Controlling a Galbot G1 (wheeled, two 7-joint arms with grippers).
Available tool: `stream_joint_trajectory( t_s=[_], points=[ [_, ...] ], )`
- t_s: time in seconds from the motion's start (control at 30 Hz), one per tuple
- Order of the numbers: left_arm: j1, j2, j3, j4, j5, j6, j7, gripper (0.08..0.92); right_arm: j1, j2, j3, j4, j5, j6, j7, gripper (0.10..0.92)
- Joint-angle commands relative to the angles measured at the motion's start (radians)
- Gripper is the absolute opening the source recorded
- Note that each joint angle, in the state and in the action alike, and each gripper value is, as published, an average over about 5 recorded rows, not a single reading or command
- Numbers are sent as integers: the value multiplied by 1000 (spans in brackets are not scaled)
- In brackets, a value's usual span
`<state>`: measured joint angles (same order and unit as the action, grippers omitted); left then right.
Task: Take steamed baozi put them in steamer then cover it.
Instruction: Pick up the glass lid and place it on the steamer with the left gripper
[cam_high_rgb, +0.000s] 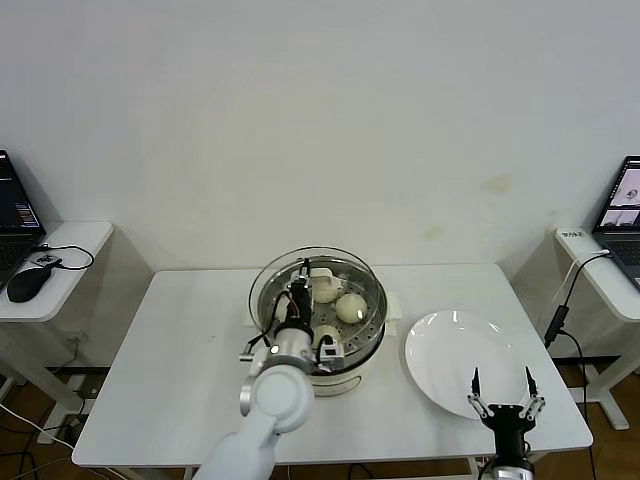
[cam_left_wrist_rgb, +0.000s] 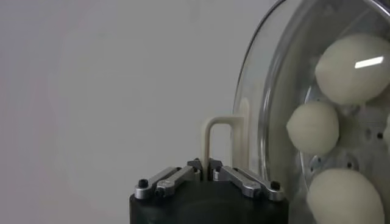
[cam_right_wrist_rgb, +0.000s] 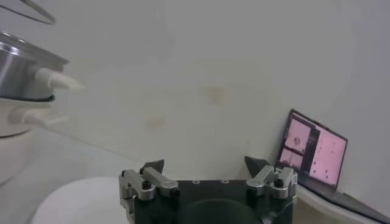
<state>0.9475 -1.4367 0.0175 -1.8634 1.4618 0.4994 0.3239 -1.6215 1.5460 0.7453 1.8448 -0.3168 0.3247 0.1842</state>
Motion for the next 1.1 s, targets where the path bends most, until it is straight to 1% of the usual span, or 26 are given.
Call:
stream_joint_trajectory(
  t_s=[0.03,0.33,1.1],
  points=[
    [8,-67,19,52,97,-7,1,147,0,5,-6,-6,-24,9,14,823],
    [13,-72,10,91,116,-20,-12,147,1,-1,-3,-12,-19,14,14,823],
    [18,-90,7,115,111,-29,-23,146,-7,5,-19,-13,-31,23,14,823]
  ],
)
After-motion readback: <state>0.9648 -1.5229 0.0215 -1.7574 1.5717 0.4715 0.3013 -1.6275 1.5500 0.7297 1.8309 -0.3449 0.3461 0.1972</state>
